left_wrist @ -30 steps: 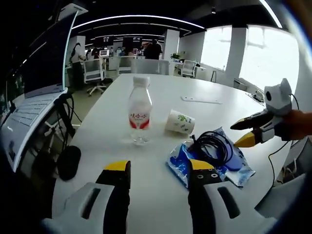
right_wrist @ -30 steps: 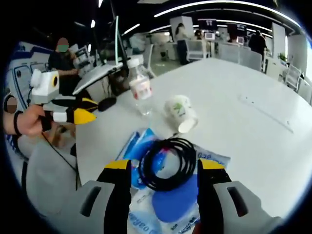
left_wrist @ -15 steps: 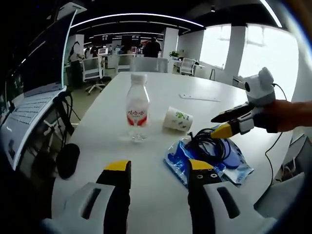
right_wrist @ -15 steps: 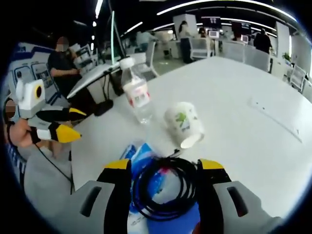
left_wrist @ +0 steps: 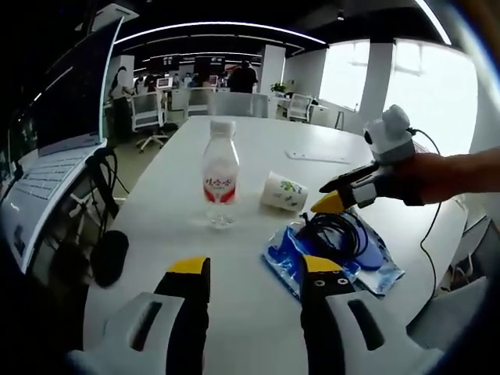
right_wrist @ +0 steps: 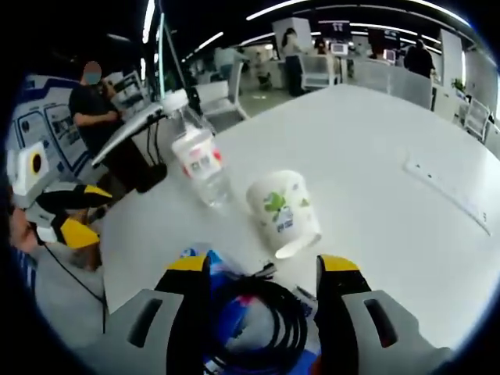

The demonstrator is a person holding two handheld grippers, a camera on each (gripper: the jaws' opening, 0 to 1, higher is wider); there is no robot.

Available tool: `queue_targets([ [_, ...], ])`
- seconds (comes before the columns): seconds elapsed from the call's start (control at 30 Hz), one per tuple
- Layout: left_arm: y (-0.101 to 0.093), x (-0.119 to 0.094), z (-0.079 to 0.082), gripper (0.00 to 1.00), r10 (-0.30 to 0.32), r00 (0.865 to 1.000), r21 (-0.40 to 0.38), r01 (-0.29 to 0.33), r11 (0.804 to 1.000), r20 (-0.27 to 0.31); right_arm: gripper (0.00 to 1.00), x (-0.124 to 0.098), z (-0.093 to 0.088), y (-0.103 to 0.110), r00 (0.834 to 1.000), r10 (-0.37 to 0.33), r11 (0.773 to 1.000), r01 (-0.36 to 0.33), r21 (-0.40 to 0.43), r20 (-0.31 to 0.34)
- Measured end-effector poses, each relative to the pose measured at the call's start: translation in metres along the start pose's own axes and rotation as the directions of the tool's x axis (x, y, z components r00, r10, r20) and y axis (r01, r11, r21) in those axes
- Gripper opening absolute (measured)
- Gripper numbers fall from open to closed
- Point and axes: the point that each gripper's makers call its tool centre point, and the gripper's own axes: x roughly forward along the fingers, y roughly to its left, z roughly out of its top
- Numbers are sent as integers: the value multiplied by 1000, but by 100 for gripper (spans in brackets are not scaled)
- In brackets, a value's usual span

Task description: Arrange the tabletop items into an orderly group along one side of the table until the central work area is clear of visible clutter.

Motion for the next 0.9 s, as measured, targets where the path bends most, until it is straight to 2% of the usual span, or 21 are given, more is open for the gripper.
queue_targets([
  [0.13, 0, -1, -2, 45, 0, 1000, 0, 0, 1000, -2, 53, 10, 5, -10, 1000, -21, 1000, 21, -7, -16],
  [0.2, 1, -2, -4, 46, -5, 1000, -11, 5, 1000, -2, 53, 16, 10, -14, 1000, -12, 1000, 12, 22, -7],
  [0.73, 12, -6, -14, 46, 16, 1000, -27, -17, 1000, -10, 51, 45, 13, -13, 998, 17, 1000, -18, -11, -58],
  [0.9, 13, -8, -14, 45, 22, 1000, -31, -22, 999, -5, 43, 52, 12, -20, 997, -2, 999, -2, -53, -81],
])
